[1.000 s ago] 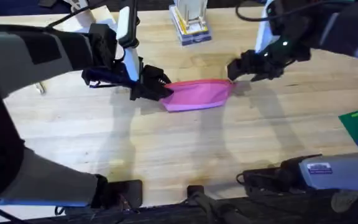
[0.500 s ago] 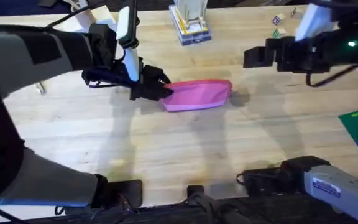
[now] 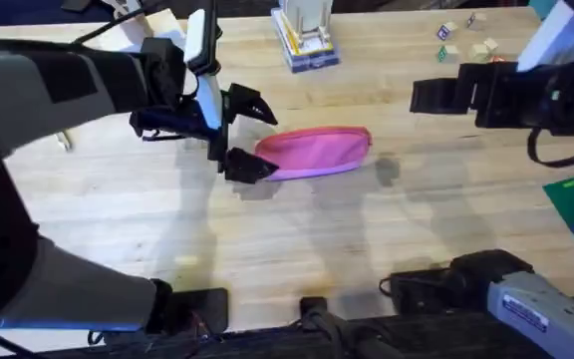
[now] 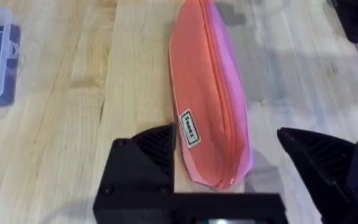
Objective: Unzip the bag, pick up the pens from the table one at a time and place them inside, then zip the bag closed.
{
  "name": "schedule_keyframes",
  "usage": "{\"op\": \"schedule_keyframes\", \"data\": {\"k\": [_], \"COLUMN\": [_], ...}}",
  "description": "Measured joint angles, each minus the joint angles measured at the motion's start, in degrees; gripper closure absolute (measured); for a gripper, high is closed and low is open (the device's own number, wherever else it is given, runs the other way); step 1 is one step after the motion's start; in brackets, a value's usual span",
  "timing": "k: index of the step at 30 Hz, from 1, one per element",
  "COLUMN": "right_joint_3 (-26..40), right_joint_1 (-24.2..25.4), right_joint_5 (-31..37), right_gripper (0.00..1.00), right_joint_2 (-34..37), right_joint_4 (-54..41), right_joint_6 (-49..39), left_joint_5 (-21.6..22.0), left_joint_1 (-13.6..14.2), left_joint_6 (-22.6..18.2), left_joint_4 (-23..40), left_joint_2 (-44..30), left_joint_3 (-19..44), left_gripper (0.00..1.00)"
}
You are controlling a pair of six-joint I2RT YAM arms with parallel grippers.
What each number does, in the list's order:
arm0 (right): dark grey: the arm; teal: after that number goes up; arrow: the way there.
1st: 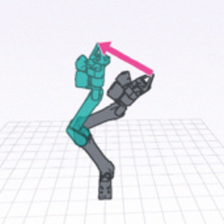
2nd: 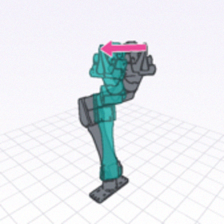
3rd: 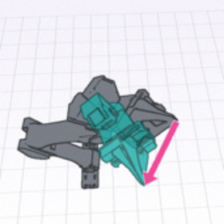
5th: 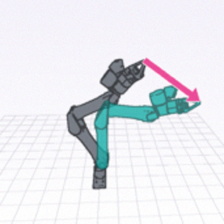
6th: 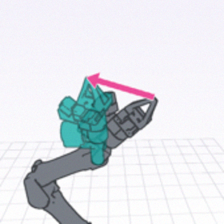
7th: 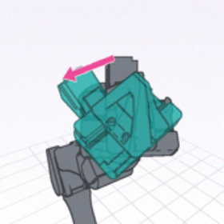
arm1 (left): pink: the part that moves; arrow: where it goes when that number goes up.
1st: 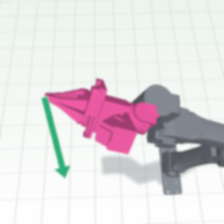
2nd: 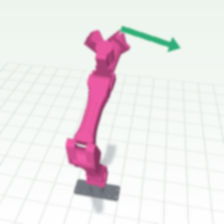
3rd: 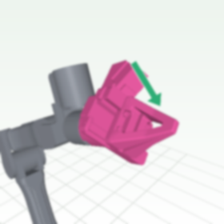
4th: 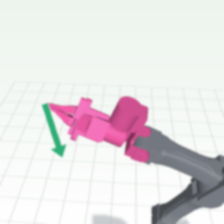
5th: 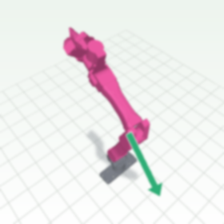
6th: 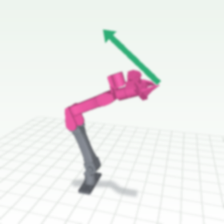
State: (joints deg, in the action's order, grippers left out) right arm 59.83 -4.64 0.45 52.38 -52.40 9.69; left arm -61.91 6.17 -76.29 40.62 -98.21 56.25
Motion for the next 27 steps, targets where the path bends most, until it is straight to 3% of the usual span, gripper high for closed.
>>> {"op": "schedule_keyframes", "data": {"k": [8, 13, 19, 27], "right_joint_3": [0.0, 0.0, 0.0, 0.0], "right_joint_1": [0.0, 0.0, 0.0, 0.0], "right_joint_5": [0.04, 0.2, 0.2, -0.08], "right_gripper": [0.004, 0.004, 0.004, 0.003], "right_joint_2": [-2.02, -3.06, -4.15, -4.15], "right_joint_4": [-0.14, -0.35, -0.37, -0.86], "right_joint_6": [-1.43, -1.88, -2.08, -2.08], "left_joint_5": [0.68, 6.21, 15.33, 26.49], "left_joint_1": [-0.27, -1.56, -1.97, -1.97], "left_joint_6": [0.19, 4.66, 17.16, 40.59], "left_joint_4": [-1.02, -0.99, -0.98, -0.59], "left_joint_2": [0.08, 5.0, 19.39, 35.77], "left_joint_3": [0.0, 0.0, 0.0, 0.0], "left_gripper": [0.004, 0.004, 0.004, 0.005]}}
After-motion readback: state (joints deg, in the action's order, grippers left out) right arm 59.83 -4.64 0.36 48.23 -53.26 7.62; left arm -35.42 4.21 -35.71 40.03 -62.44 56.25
